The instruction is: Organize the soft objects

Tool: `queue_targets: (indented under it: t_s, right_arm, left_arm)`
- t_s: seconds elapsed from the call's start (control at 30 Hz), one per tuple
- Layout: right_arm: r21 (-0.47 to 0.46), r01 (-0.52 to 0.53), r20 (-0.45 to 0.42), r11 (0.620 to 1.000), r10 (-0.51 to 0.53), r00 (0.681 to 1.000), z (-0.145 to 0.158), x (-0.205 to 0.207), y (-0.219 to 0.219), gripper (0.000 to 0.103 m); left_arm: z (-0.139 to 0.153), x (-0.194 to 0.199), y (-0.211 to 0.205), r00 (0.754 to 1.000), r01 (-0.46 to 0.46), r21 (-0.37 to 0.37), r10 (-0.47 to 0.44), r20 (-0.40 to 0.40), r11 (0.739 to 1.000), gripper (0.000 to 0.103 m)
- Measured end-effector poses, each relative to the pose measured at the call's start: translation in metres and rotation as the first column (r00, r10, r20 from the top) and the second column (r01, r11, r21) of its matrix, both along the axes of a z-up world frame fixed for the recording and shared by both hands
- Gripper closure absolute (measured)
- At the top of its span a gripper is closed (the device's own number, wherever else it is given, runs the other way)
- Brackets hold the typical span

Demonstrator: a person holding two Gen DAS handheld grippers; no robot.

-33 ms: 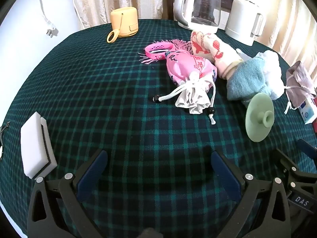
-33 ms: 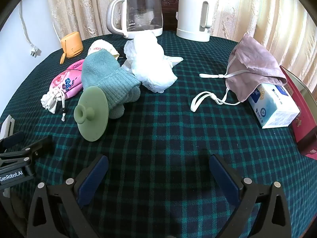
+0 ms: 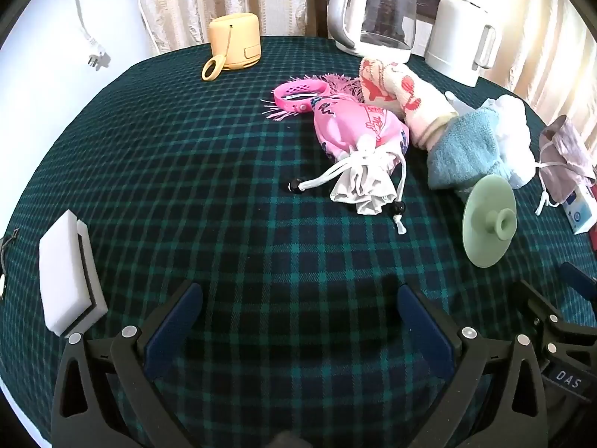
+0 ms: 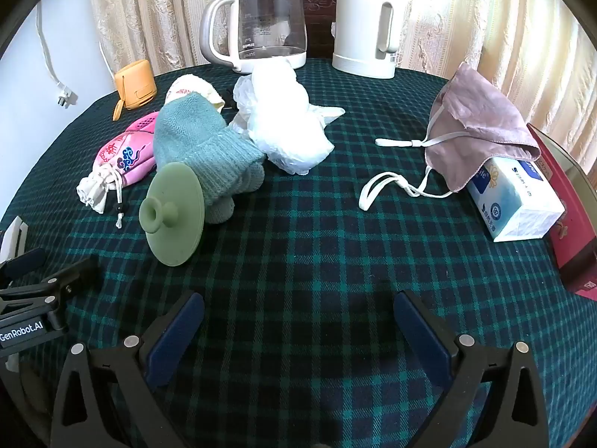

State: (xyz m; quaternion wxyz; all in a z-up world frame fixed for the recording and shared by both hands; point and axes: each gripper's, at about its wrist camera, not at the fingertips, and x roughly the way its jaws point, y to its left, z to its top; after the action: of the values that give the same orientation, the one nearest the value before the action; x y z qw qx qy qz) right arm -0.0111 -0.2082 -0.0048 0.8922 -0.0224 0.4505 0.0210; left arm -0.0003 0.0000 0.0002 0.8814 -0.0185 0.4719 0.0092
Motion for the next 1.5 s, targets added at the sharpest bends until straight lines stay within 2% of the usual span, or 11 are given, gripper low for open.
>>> queue_targets:
  t_s: [1.3, 1.43, 1.5]
  right_arm:
    - [-0.007, -0.016, -0.014, 1.0, 0.015, 1.0, -0.0011, 0.0013, 0.002, 0.0]
    - [0.04, -0.05, -0.011, 0.998, 0.05, 0.999, 0.0023, -0.0004, -0.0022, 0.0]
    - [0.074, -0.058, -0.004, 0.996, 0.059, 0.998, 0.0048, -0.002, -0.0045, 0.006]
  left_arm:
    - [0.0012, -0.0006, -0.0012, 1.0, -0.03, 0.002, 0.03, -0.002, 1.0, 0.0]
    - [0.0008, -0.0007, -0.0007, 1.0, -0.028, 0.001, 0.028, -0.002, 1.0, 0.0]
    - [0.0013, -0.0011, -0.0003, 1.0, -0.024, 0.0, 0.024, -0.003, 1.0, 0.0]
